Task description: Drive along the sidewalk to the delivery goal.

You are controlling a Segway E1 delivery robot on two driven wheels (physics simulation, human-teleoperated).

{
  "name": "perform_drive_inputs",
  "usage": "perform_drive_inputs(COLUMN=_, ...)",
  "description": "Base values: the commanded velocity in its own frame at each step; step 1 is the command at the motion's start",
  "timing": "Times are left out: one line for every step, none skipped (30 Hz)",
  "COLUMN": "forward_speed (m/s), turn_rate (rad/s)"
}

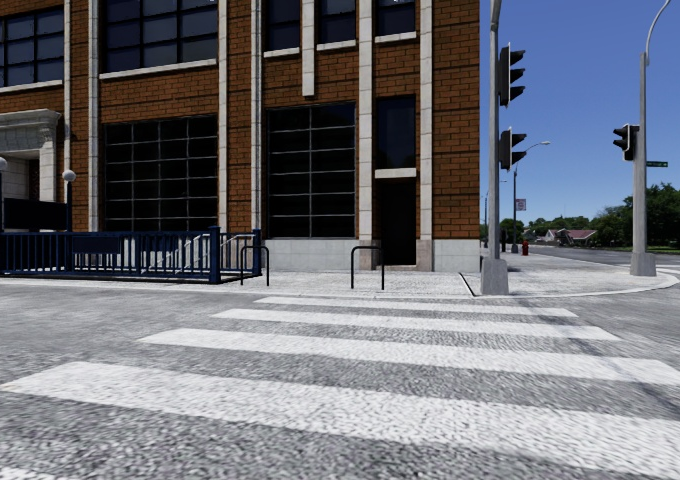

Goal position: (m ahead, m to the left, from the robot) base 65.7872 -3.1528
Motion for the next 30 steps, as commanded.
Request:
perform_drive_inputs(forward_speed=1.82, turn_rate=0.00)
perform_drive_inputs(forward_speed=2.00, turn_rate=0.00)
perform_drive_inputs(forward_speed=2.00, turn_rate=0.00)
perform_drive_inputs(forward_speed=2.00, turn_rate=0.00)
perform_drive_inputs(forward_speed=2.00, turn_rate=0.00)
perform_drive_inputs(forward_speed=2.00, turn_rate=0.00)
perform_drive_inputs(forward_speed=2.00, turn_rate=0.00)
perform_drive_inputs(forward_speed=2.00, turn_rate=0.00)
perform_drive_inputs(forward_speed=2.00, turn_rate=0.00)
perform_drive_inputs(forward_speed=2.00, turn_rate=0.00)
perform_drive_inputs(forward_speed=2.00, turn_rate=0.00)
perform_drive_inputs(forward_speed=2.00, turn_rate=0.00)
perform_drive_inputs(forward_speed=2.00, turn_rate=0.00)
perform_drive_inputs(forward_speed=2.00, turn_rate=0.00)
perform_drive_inputs(forward_speed=2.00, turn_rate=0.00)
perform_drive_inputs(forward_speed=2.00, turn_rate=0.00)
perform_drive_inputs(forward_speed=2.00, turn_rate=0.00)
perform_drive_inputs(forward_speed=2.00, turn_rate=0.00)
perform_drive_inputs(forward_speed=2.00, turn_rate=0.00)
perform_drive_inputs(forward_speed=2.00, turn_rate=0.00)
perform_drive_inputs(forward_speed=2.00, turn_rate=0.00)
perform_drive_inputs(forward_speed=2.00, turn_rate=0.00)
perform_drive_inputs(forward_speed=2.00, turn_rate=0.00)
perform_drive_inputs(forward_speed=2.00, turn_rate=0.00)
perform_drive_inputs(forward_speed=2.00, turn_rate=0.00)
perform_drive_inputs(forward_speed=2.00, turn_rate=0.00)
perform_drive_inputs(forward_speed=2.00, turn_rate=0.00)
perform_drive_inputs(forward_speed=2.00, turn_rate=0.00)
perform_drive_inputs(forward_speed=2.00, turn_rate=0.00)
perform_drive_inputs(forward_speed=2.00, turn_rate=0.00)
